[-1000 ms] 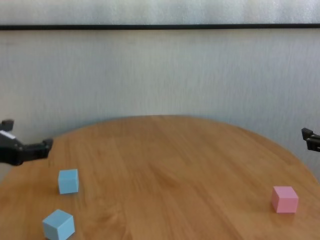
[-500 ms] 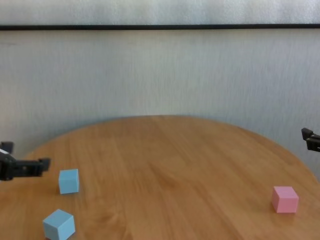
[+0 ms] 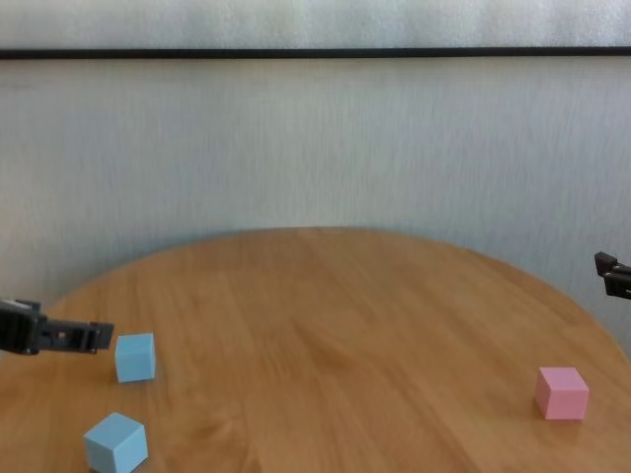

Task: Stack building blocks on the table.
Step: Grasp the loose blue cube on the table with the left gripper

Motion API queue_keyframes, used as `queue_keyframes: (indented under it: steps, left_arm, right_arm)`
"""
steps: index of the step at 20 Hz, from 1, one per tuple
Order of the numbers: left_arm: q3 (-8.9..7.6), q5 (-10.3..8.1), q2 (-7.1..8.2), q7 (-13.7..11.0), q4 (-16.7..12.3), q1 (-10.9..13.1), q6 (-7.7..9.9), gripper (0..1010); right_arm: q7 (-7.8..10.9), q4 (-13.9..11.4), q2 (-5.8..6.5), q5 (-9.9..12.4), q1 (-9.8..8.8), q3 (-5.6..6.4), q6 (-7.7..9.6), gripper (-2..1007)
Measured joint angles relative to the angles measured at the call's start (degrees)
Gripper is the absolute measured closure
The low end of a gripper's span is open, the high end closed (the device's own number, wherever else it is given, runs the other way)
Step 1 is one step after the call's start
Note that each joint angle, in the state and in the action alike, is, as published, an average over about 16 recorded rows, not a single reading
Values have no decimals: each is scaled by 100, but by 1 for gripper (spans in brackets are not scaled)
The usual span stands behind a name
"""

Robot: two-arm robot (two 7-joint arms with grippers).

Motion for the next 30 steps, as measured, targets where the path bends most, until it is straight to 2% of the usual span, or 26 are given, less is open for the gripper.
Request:
queue_keyframes:
  steps: [3, 9, 14, 21, 25, 30]
  left_arm:
    - [27, 109, 33, 81, -169, -3, 234, 8]
    - [108, 399, 21, 273, -414, -1, 546, 8]
    - [82, 507, -197, 567, -533, 29, 868, 8]
    - [-90, 437, -551, 881, -735, 206, 1269, 8]
    - [-181, 437, -608, 902, -910, 397, 1286, 8]
    - [-190, 550, -516, 769, -1077, 619, 1115, 8]
  right_arm:
    - [0, 0, 0, 0, 0, 0, 0, 0]
    - [0, 0, 0, 0, 0, 0, 0, 0]
    - [0, 0, 0, 0, 0, 0, 0, 0]
    - [0, 0, 0, 0, 0, 0, 0, 0]
    - [0, 0, 0, 0, 0, 0, 0, 0]
    - [0, 0, 0, 0, 0, 0, 0, 0]
